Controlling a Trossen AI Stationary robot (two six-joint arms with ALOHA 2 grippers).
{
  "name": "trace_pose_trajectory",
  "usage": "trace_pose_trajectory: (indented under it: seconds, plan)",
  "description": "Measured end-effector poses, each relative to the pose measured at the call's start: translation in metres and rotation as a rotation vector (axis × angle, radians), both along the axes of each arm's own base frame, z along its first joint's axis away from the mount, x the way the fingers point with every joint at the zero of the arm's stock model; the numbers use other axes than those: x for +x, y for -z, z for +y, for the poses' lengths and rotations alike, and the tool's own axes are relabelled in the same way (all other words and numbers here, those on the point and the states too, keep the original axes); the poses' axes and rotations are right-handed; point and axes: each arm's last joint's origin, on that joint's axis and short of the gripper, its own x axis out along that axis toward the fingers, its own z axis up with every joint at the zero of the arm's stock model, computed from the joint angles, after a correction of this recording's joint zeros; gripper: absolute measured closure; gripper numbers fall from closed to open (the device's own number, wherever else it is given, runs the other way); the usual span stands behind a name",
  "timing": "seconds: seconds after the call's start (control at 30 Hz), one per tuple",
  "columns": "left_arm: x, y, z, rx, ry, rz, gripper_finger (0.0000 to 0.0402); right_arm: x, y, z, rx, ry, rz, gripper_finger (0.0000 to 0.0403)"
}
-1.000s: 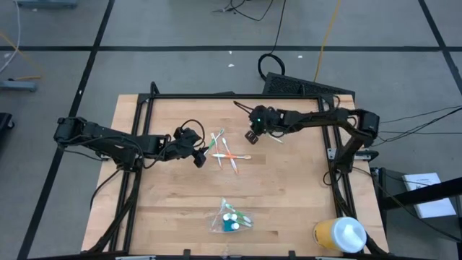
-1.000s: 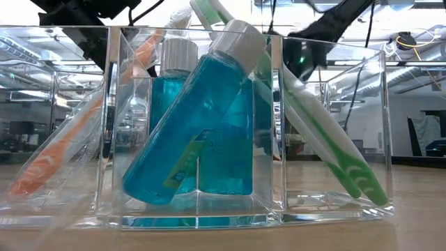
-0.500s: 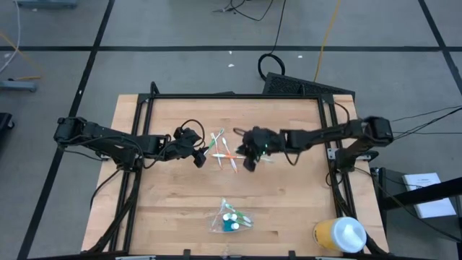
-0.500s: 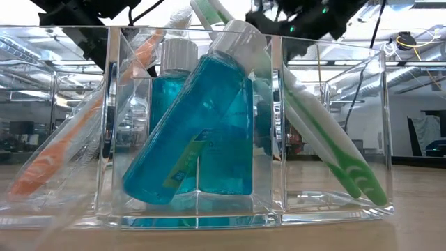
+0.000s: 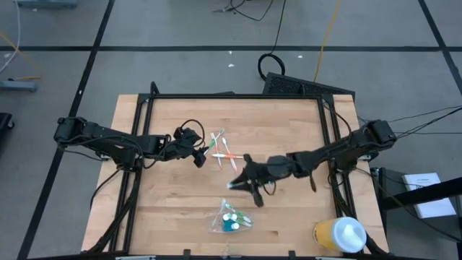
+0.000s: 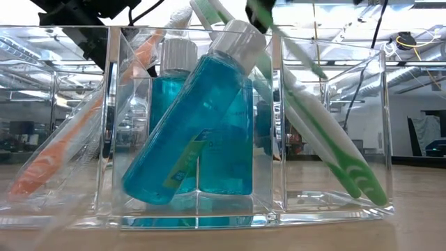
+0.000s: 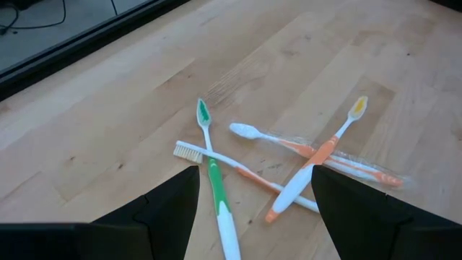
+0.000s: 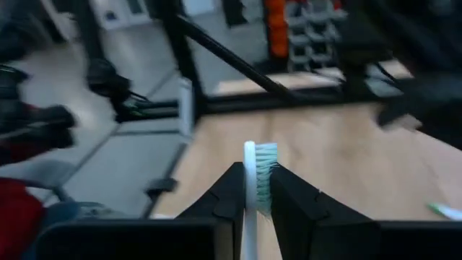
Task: Pick & Place toothbrushing station
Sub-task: Put the green toothbrush into the transparent organizer
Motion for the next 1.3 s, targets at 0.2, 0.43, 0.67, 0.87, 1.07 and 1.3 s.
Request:
trace_pose_trajectory:
  seconds: [0.2,0.43,0.67,0.87,1.07,1.3]
  plan:
    - [0.000,0.000,0.000,0.000,0.000,0.000,0.0126,-0.010,-0.010,0.033,-0.005,-0.100,-0.111,0.0358]
    - [0.000,0.000,0.003,0.001,-0.012,0.000,0.0126,-0.004,-0.003,0.064,0.005,-0.143,-0.309,0.0358]
    - [0.000,0.000,0.004,0.017,-0.043,-0.007,0.0126,0.013,0.030,0.075,0.097,-0.144,-0.415,0.0358]
    - [-0.001,-0.001,0.004,0.016,-0.078,-0.021,0.0126,0.006,0.028,0.086,0.120,-0.178,-0.432,0.0358]
    - [-0.001,-0.001,0.004,0.015,-0.076,-0.021,0.0126,0.001,0.032,0.097,0.098,-0.182,-0.368,0.0358]
    - [0.000,-0.002,0.004,0.011,-0.080,-0.038,0.0126,0.001,0.038,0.098,0.027,-0.119,-0.323,0.0358]
